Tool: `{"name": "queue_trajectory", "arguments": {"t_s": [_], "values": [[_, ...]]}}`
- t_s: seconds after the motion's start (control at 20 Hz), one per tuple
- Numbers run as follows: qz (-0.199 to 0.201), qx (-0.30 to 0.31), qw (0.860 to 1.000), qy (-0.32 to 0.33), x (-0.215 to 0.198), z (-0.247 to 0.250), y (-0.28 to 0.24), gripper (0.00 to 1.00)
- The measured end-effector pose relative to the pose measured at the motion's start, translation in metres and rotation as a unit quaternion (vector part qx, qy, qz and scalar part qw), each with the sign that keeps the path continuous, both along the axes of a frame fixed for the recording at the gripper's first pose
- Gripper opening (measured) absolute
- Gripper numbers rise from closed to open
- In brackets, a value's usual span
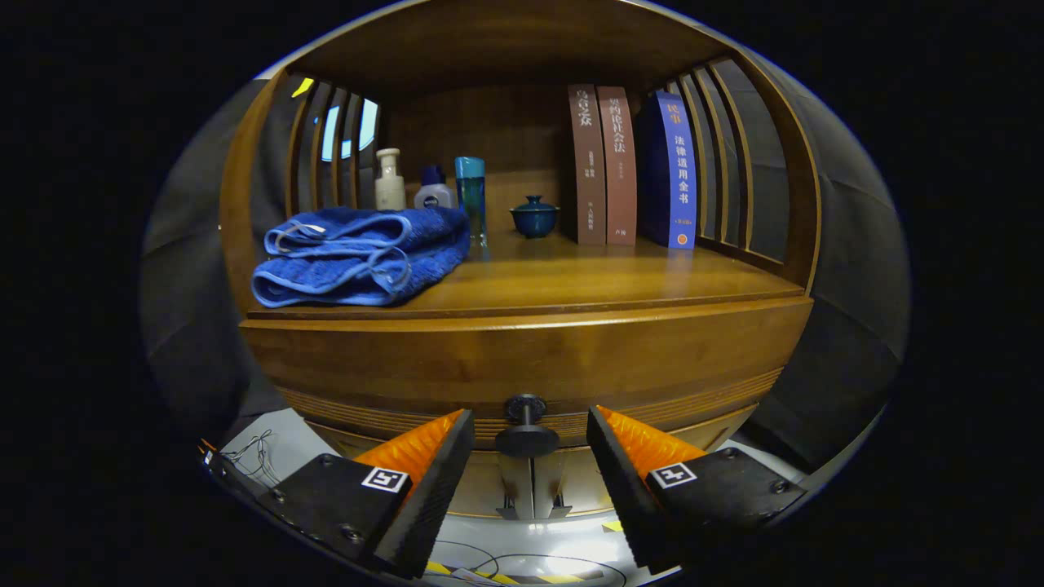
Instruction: Pull open the drawer, take out the items inside it, and place them on the countertop above the cabinet.
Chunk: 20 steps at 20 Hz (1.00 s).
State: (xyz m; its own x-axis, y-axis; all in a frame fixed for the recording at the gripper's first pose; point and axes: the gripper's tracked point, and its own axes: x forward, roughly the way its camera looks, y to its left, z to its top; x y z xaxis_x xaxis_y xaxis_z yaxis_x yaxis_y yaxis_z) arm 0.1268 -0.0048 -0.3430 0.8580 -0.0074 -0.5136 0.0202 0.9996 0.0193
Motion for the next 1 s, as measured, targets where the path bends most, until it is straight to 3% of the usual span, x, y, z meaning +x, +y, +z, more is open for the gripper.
{"name": "queue_trajectory", "arguments": {"t_s": [0.05,0.15,0.25,0.3,0.45,0.55,1.0], "values": [[-0.001,-0.002,1.000,0.009,0.001,-0.007,-0.001,0.90],[-0.001,-0.002,1.000,0.030,0.002,-0.019,-0.001,0.74],[0.007,0.001,0.999,0.033,0.005,-0.022,-0.002,0.68],[0.008,-0.005,0.999,0.033,0.009,-0.028,0.002,0.51],[0.011,-0.005,1.000,0.025,0.003,-0.022,0.003,0.44],[0.014,-0.012,1.000,0.023,0.002,-0.020,0.001,0.33],[0.018,-0.012,0.999,0.042,-0.009,-0.022,0.004,0.33]]}}
